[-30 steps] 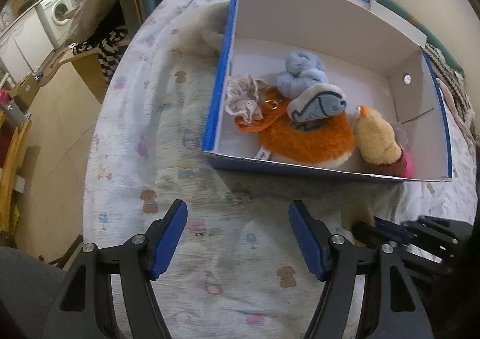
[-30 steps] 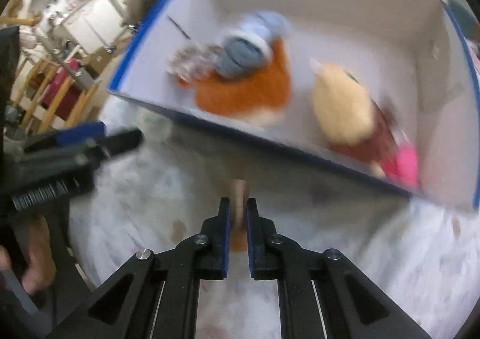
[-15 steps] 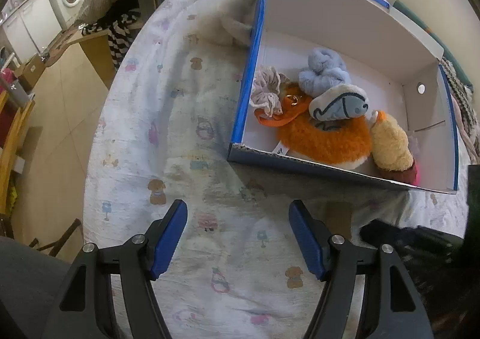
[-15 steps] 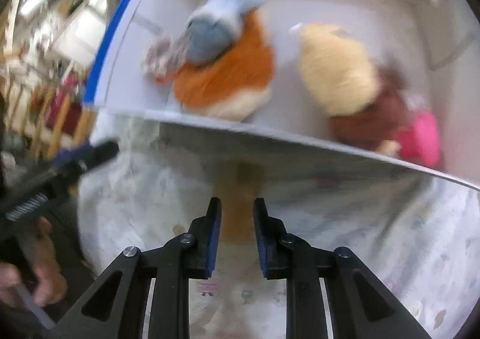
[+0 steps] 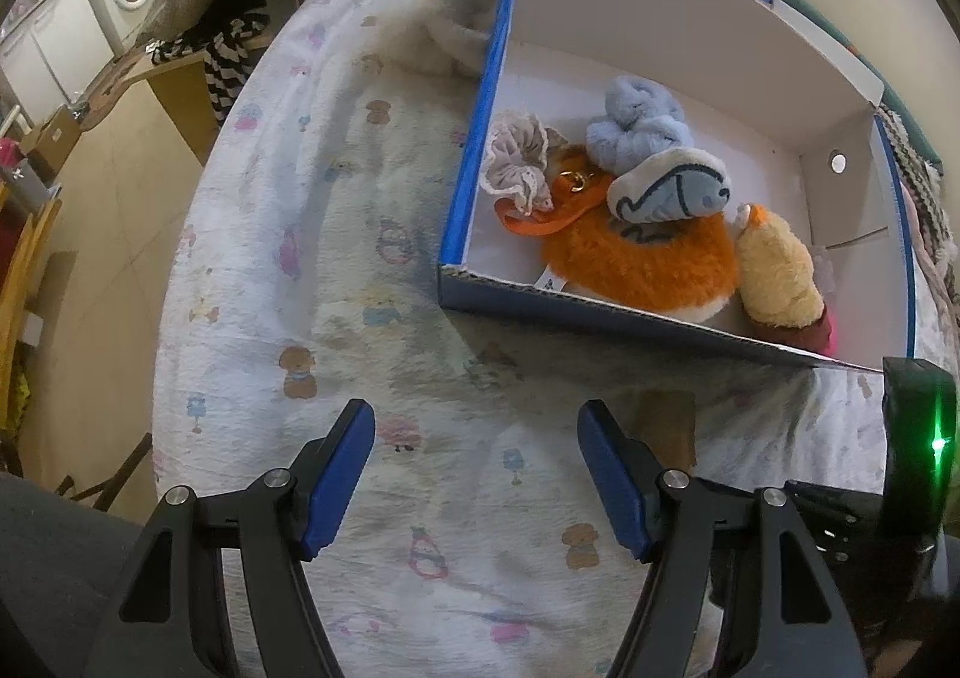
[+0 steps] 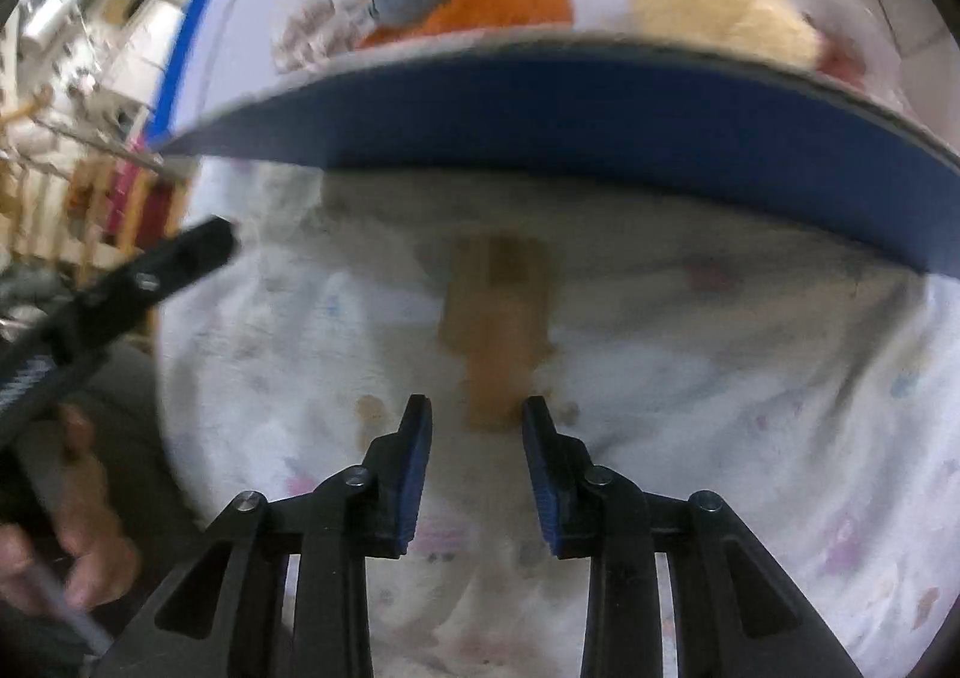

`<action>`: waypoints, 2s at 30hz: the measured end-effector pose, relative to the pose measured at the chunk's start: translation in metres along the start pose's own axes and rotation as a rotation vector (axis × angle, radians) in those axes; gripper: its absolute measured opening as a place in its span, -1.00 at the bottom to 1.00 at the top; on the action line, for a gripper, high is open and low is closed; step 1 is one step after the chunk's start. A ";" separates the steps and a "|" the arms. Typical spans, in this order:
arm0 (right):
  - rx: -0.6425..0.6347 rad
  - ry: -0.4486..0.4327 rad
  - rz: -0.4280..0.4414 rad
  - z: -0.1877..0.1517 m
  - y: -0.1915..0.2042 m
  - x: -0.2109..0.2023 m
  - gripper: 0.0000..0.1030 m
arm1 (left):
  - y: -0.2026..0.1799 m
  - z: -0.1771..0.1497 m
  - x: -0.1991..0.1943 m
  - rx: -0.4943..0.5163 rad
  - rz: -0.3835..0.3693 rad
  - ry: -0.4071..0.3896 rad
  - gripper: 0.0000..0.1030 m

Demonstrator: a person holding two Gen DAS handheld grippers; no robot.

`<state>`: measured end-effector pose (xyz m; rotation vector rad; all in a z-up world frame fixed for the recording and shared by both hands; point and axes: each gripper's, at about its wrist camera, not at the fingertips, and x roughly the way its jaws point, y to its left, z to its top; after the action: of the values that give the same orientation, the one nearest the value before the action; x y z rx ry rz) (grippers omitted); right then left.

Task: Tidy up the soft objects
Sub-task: 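Close the right tool on the tan peg and lift it, then carry the tan peg over the box with the right tool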

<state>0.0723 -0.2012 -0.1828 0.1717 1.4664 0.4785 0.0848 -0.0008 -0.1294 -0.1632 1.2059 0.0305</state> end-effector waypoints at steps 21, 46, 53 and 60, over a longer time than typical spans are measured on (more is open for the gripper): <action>-0.010 -0.146 -0.104 -0.037 -0.021 -0.065 -0.90 | -0.075 -0.015 0.044 0.218 -0.092 0.137 0.31; 0.008 -0.183 -0.105 -0.030 -0.014 -0.073 -0.90 | -0.052 -0.015 0.029 0.192 0.012 0.040 -0.87; -0.014 -0.198 -0.108 -0.028 -0.001 -0.075 -0.90 | -0.027 -0.016 0.010 0.155 0.061 0.000 -0.87; -0.027 -0.226 -0.101 -0.027 0.004 -0.080 -0.90 | -0.015 -0.028 -0.009 0.097 0.086 -0.047 -0.87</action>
<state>0.0425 -0.2347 -0.1114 0.1259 1.2402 0.3834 0.0567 -0.0191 -0.1289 -0.0261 1.1644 0.0505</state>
